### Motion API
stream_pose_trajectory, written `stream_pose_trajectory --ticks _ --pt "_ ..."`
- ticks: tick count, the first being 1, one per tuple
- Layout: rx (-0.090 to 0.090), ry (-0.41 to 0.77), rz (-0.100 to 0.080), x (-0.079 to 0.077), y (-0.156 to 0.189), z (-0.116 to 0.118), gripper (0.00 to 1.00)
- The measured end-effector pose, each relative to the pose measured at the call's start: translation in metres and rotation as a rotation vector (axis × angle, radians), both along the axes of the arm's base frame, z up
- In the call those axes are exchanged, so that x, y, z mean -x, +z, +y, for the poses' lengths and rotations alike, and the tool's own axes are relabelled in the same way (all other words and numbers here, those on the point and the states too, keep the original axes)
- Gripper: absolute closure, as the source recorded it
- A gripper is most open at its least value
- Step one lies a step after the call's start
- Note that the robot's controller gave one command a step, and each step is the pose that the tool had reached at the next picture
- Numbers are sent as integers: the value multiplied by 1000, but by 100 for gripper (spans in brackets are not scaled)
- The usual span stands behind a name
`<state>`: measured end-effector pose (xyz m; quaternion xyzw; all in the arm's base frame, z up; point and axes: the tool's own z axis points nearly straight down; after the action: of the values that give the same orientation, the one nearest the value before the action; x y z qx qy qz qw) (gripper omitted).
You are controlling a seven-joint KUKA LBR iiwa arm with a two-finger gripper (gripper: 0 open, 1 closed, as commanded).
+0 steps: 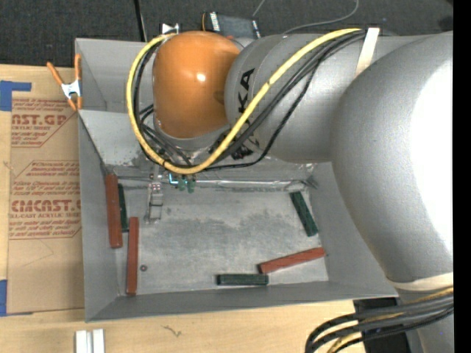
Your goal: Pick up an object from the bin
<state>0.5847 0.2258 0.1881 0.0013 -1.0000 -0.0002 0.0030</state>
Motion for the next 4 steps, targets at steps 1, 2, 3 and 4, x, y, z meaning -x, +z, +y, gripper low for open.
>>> stream_pose_trajectory --ticks 1,2,3,4 --pt "3 58 4 53 -110 -48 0" --pt "4 130 -12 -7 -51 -218 0" --pt "0 195 5 65 -103 -271 0" --pt "-1 286 -20 99 -117 -286 0"
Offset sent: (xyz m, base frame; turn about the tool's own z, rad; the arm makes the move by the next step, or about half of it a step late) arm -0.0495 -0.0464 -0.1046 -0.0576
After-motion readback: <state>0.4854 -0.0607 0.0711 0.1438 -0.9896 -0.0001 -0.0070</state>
